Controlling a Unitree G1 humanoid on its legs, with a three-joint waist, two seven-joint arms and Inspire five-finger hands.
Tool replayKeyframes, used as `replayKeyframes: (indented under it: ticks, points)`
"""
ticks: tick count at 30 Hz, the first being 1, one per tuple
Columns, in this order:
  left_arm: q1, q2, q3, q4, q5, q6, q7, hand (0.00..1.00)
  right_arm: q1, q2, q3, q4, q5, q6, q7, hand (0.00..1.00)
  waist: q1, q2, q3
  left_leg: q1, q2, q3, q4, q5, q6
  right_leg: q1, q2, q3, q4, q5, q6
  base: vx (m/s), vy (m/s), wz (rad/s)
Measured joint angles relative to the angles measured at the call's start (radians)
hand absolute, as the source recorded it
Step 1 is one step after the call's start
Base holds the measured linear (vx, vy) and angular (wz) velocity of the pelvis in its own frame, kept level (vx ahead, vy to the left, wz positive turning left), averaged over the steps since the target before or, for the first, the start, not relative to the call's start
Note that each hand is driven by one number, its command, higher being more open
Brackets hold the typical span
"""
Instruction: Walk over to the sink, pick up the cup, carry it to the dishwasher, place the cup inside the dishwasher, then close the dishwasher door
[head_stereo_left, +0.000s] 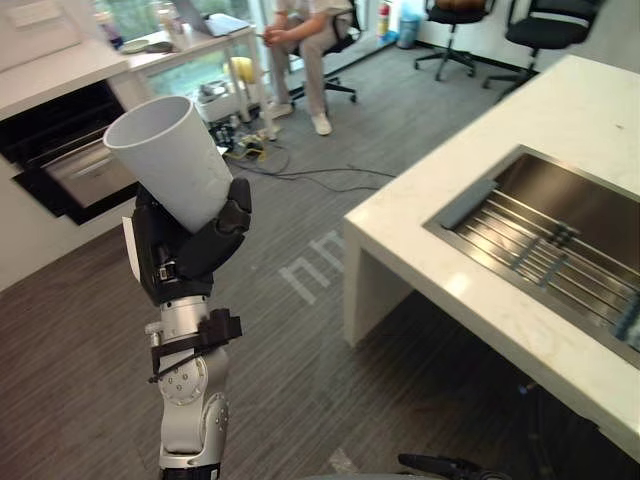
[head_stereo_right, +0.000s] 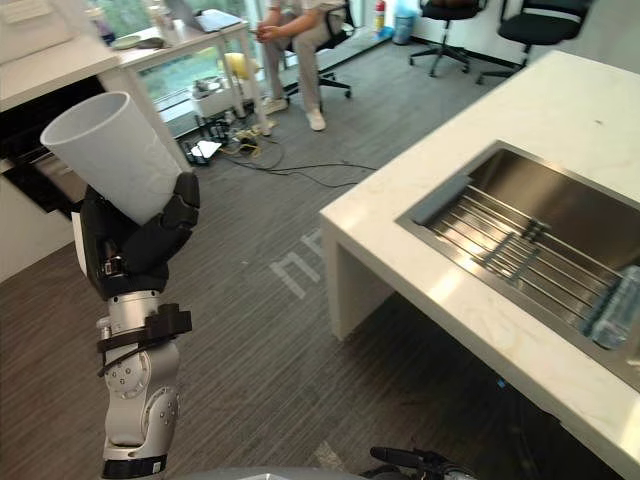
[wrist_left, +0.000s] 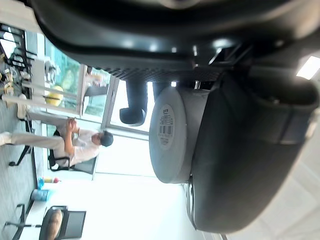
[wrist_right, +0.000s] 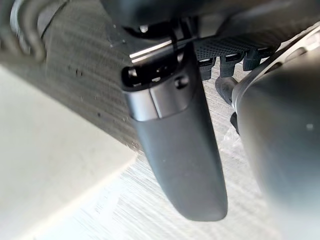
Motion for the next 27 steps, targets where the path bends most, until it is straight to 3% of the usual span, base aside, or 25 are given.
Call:
replayKeyframes:
  ticks: [1, 2, 4, 5, 6, 7, 8, 9, 10, 11, 12, 13, 14, 15, 16, 18, 24, 25, 27]
  points:
    - [-0.003, 0.008, -0.016, 0.036, 0.0, -0.007, -0.001, 0.0, 0.008, 0.007, -0.018, -0.008, 0.0, -0.014, 0.0, 1.0, -0.014, -0.005, -0.007, -0.019, -0.007, -0.05, 0.003, 0.003, 0.01, -0.038, 0.019, 0.171, 0.017, -0.033, 0.052, -0.17, 0.153, 2.3]
    - [-0.018, 0.012, -0.041, 0.106, 0.0, -0.011, 0.001, 0.0, 0.019, 0.022, -0.015, -0.019, 0.008, -0.026, 0.006, 1.0, -0.031, -0.003, -0.004, -0.064, -0.008, -0.159, 0.014, 0.018, 0.036, -0.048, 0.144, 0.447, -0.082, -0.101, 0.116, -0.12, 0.03, 2.05]
    - [-0.03, 0.007, -0.075, 0.196, 0.0, -0.013, 0.004, 0.0, 0.026, 0.057, 0.01, -0.003, 0.034, -0.026, 0.01, 1.0, -0.027, -0.015, 0.019, -0.064, -0.034, -0.285, -0.014, 0.052, 0.055, -0.018, 0.266, 0.67, -0.185, -0.108, 0.113, -0.09, -0.002, 2.2]
    - [-0.007, 0.007, -0.083, 0.212, -0.001, -0.013, 0.005, 0.0, 0.033, 0.086, 0.005, -0.004, 0.082, -0.03, 0.012, 1.0, -0.018, -0.034, 0.019, -0.046, -0.072, -0.34, -0.036, 0.05, 0.075, -0.01, 0.276, 0.706, -0.196, -0.108, 0.113, -0.08, 0.028, 1.7]
    - [0.001, 0.008, -0.087, 0.212, -0.001, -0.013, 0.006, 0.0, 0.033, 0.093, 0.01, -0.013, 0.087, -0.032, 0.015, 1.0, -0.016, -0.049, 0.026, -0.029, -0.087, -0.34, -0.045, 0.038, 0.074, 0.001, 0.268, 0.713, -0.206, -0.108, 0.113, -0.07, -0.012, 1.9]
    - [0.002, 0.024, -0.128, 0.204, -0.001, -0.015, 0.006, 0.0, 0.037, 0.11, 0.04, -0.032, 0.086, -0.024, 0.001, 1.0, -0.019, -0.089, 0.029, -0.006, -0.123, -0.218, 0.003, 0.007, 0.11, 0.054, 0.225, 0.681, -0.238, -0.105, 0.136, -0.05, -0.013, 1.54]
    - [-0.002, 0.026, -0.145, 0.202, 0.0, -0.016, 0.005, 0.0, 0.044, 0.108, 0.048, -0.035, 0.085, -0.022, -0.003, 1.0, -0.024, -0.101, 0.028, -0.02, -0.115, -0.164, 0.065, -0.017, 0.134, 0.057, 0.21, 0.663, -0.223, -0.113, 0.148, -0.05, -0.029, 2.22]
    - [-0.004, 0.023, -0.209, 0.167, 0.002, -0.019, -0.003, 0.0, 0.094, 0.091, 0.053, -0.073, 0.09, -0.016, -0.003, 1.0, -0.026, -0.078, 0.007, -0.045, -0.067, -0.059, 0.224, -0.142, 0.148, 0.078, 0.204, 0.623, -0.171, -0.142, 0.171, 0.07, 0.047, 1.54]
    - [-0.004, 0.017, -0.254, 0.132, 0.018, -0.045, -0.019, 0.0, 0.095, 0.075, 0.046, -0.08, 0.109, -0.007, -0.013, 1.0, -0.004, -0.07, 0.005, -0.032, -0.062, -0.108, 0.235, -0.166, 0.1, 0.018, 0.198, 0.67, 0.017, -0.169, 0.141, 0.08, 0.043, 1.6]
    - [-0.009, 0.024, -0.268, 0.126, 0.018, -0.047, -0.02, 0.0, 0.101, 0.078, 0.04, -0.09, 0.122, -0.008, -0.014, 1.0, -0.018, -0.063, -0.008, -0.032, -0.053, -0.141, 0.232, -0.162, 0.094, -0.017, 0.228, 0.728, 0.067, -0.191, 0.14, 0.11, 0.039, 1.33]
    - [-0.027, 0.035, -0.282, 0.118, 0.019, -0.047, -0.025, 0.0, 0.106, 0.09, 0.039, -0.104, 0.146, -0.01, -0.012, 1.0, -0.044, -0.041, -0.023, -0.039, -0.036, -0.209, 0.227, -0.159, 0.086, -0.036, 0.305, 0.83, 0.046, -0.209, 0.143, 0.06, -0.026, 1.33]
    - [-0.047, 0.037, -0.288, 0.114, 0.02, -0.047, -0.037, 0.0, 0.106, 0.095, 0.044, -0.11, 0.149, -0.011, -0.012, 1.0, -0.055, -0.047, -0.025, -0.039, -0.028, -0.244, 0.222, -0.154, 0.08, -0.052, 0.349, 0.88, 0.026, -0.211, 0.146, 0.14, -0.07, 1.52]
    - [-0.084, 0.037, -0.293, 0.104, 0.023, -0.052, -0.054, 0.0, 0.107, 0.107, 0.054, -0.108, 0.151, -0.013, -0.013, 1.0, -0.05, -0.076, -0.027, -0.032, -0.032, -0.282, 0.215, -0.144, 0.058, -0.094, 0.39, 0.941, -0.053, -0.185, 0.166, 0.23, -0.106, 1.21]
    - [-0.102, 0.041, -0.292, 0.084, 0.022, -0.052, -0.059, 0.0, 0.105, 0.129, 0.062, -0.105, 0.15, -0.016, -0.015, 1.0, -0.043, -0.116, -0.02, -0.022, -0.052, -0.312, 0.239, -0.161, 0.033, -0.097, 0.392, 0.963, -0.156, -0.021, 0.151, 0.26, -0.127, 1.1]
    - [-0.1, 0.037, -0.291, 0.082, 0.021, -0.049, -0.06, 0.0, 0.109, 0.13, 0.051, -0.1, 0.158, -0.02, -0.014, 1.0, -0.049, -0.113, -0.021, -0.015, -0.049, -0.345, 0.253, -0.174, 0.018, -0.073, 0.387, 0.937, -0.159, -0.021, 0.143, 0.3, -0.112, 0.79]
    - [-0.096, 0.037, -0.289, 0.019, 0.018, -0.016, -0.062, 0.0, 0.088, 0.125, 0.048, -0.098, 0.159, -0.035, -0.023, 1.0, -0.025, -0.087, -0.03, -0.006, -0.039, -0.38, 0.22, -0.167, 0.013, -0.061, 0.397, 0.919, -0.168, -0.038, 0.128, 0.32, -0.091, 0.35]
    - [-0.102, 0.045, -0.29, -0.019, 0.003, 0.049, -0.079, 0.0, 0.076, 0.148, 0.046, -0.097, 0.147, -0.055, -0.015, 1.0, -0.018, -0.082, -0.03, 0.084, -0.052, -0.413, 0.154, -0.142, 0.008, -0.013, 0.393, 0.925, -0.134, -0.094, 0.115, 0.15, -0.035, 0.03]
    - [-0.076, 0.077, -0.291, -0.058, -0.023, 0.056, -0.187, 0.0, 0.115, 0.155, 0.063, -0.135, 0.147, -0.043, 0.027, 1.0, -0.041, -0.129, -0.083, 0.025, -0.087, -0.422, 0.132, -0.109, 0.032, -0.053, 0.362, 0.959, -0.235, 0.03, 0.162, 0.02, 0.001, -0.09]
    - [-0.076, 0.077, -0.291, -0.058, -0.023, 0.056, -0.187, 0.0, 0.115, 0.155, 0.063, -0.135, 0.147, -0.043, 0.027, 1.0, -0.041, -0.129, -0.083, 0.025, -0.087, -0.422, 0.132, -0.109, 0.032, -0.053, 0.362, 0.959, -0.235, 0.03, 0.162, 0.0, 0.0, 0.0]
